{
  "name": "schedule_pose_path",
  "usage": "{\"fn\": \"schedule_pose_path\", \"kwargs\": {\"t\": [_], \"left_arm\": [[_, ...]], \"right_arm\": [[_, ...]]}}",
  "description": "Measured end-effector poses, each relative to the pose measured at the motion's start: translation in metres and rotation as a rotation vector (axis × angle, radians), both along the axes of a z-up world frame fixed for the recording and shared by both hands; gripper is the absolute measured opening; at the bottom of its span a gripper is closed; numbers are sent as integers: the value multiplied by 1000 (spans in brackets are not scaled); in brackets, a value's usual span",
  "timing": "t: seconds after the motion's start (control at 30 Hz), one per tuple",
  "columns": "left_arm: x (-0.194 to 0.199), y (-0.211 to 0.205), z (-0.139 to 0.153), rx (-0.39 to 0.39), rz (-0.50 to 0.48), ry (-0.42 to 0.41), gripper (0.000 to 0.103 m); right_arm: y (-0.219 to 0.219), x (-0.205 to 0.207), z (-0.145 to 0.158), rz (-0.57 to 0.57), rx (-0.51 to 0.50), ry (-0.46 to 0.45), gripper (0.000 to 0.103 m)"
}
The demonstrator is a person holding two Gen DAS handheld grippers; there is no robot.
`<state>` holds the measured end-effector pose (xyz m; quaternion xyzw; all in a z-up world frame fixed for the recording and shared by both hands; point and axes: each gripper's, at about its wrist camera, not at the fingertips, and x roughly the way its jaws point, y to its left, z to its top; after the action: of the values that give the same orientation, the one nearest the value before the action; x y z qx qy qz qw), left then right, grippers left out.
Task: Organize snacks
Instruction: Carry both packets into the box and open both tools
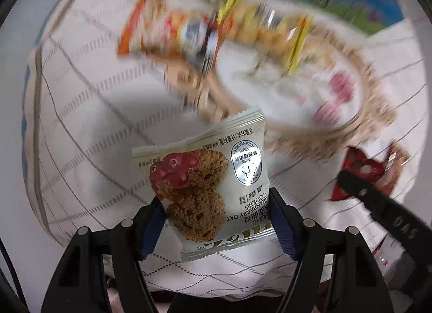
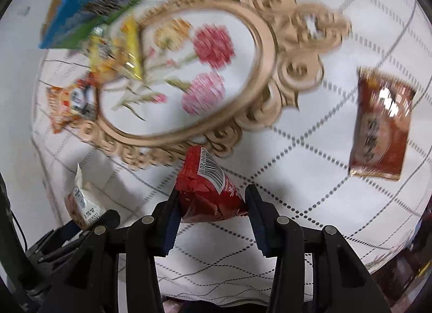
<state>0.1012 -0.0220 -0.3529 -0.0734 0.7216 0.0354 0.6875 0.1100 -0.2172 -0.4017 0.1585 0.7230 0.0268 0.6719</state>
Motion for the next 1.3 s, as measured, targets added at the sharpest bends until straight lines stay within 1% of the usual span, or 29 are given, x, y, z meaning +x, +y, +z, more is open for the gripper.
{"fn": "schedule_pose_path", "kwargs": {"t": [0.07,0.1,0.17,0.2,0.3,0.37,0.4,0.47,0.5,0.53,0.57,0.63,0.7,0.77,0.9,1.1,1.17,1.2,1.23,1.27,1.3], "left_arm": [[24,-1,32,-27,-2,-69,69],[33,0,44,-34,-3,-93,69],[62,2,74,-51,-12,-163,69],[73,5,84,-58,-16,-188,69],[126,24,116,-73,-38,-261,69],[160,29,134,-71,-54,-299,69],[174,31,137,-63,-59,-315,69],[215,38,142,-43,-72,-334,69],[237,40,141,-37,-80,-329,69],[256,42,136,-32,-83,-323,69],[268,49,134,-24,-86,-317,69],[305,54,119,-10,-98,-294,70],[327,58,108,7,-106,-272,70],[354,61,88,7,-113,-234,70],[382,63,58,24,-132,-189,70],[401,64,30,39,-158,-142,70],[404,66,20,20,-153,-119,70],[405,69,14,6,-140,-103,70],[405,71,9,7,-126,-87,71],[406,73,5,3,-119,-79,72],[405,74,2,-11,-115,-76,74]], "right_arm": [[2,15,21,3,23,-41,48],[4,24,32,4,33,-64,48],[9,48,60,9,55,-124,48],[11,57,71,11,61,-146,48],[16,98,107,21,92,-220,48],[21,130,127,28,108,-259,48],[21,146,134,31,109,-277,48],[24,182,144,35,107,-308,48],[22,192,146,39,108,-313,48],[26,212,146,40,111,-315,48],[29,229,143,44,112,-316,48],[36,261,138,59,98,-316,48],[44,289,127,72,83,-310,49],[50,315,111,76,73,-293,49],[61,348,79,77,64,-252,49],[73,370,39,92,46,-198,49],[79,377,23,120,4,-149,50],[80,379,17,130,-16,-132,57],[81,380,12,138,-15,-124,64],[82,381,10,144,-7,-122,78],[85,381,9,153,-18,-121,86]]}}
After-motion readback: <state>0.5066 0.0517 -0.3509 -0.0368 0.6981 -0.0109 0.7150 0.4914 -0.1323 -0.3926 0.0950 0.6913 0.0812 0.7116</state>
